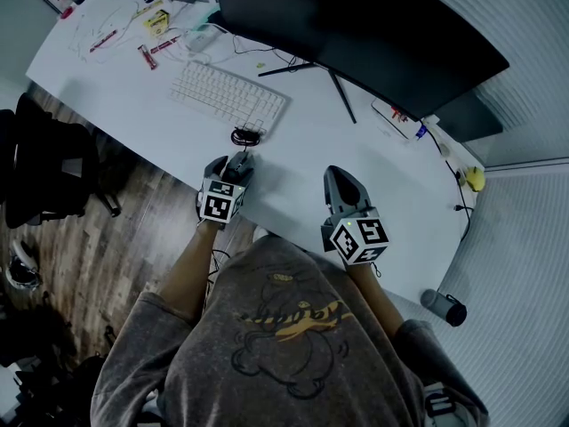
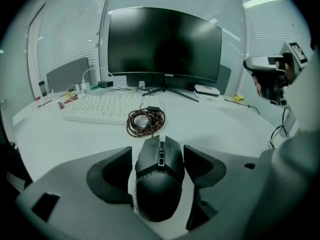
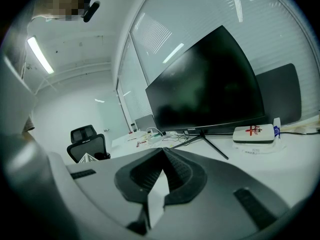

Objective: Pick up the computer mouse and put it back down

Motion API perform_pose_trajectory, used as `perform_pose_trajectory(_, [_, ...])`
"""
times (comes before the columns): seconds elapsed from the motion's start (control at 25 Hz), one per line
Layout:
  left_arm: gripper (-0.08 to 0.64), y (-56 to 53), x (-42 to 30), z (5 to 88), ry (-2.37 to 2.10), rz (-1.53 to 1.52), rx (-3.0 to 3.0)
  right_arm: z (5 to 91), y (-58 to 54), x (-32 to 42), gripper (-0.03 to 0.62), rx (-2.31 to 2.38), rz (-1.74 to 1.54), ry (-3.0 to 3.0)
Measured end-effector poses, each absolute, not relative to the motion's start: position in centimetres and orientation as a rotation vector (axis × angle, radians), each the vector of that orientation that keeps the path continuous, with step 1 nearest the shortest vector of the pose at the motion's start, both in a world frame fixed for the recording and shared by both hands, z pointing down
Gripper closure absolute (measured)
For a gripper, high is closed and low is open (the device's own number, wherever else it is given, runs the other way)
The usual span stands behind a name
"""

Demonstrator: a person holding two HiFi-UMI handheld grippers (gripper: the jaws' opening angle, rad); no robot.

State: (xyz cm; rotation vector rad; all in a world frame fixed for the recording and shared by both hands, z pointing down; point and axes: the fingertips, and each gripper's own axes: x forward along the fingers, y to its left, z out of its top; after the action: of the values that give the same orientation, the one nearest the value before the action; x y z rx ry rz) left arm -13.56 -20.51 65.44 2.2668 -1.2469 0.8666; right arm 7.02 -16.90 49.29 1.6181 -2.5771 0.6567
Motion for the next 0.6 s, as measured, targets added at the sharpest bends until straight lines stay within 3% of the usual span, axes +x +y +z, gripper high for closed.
perform_pose_trajectory(0.6, [0.247, -24.9, -13.1, 52.6, -1.351, 0.55, 2.42, 48.4, -16.5, 6.8, 0.594, 1.598, 0.626, -2.615])
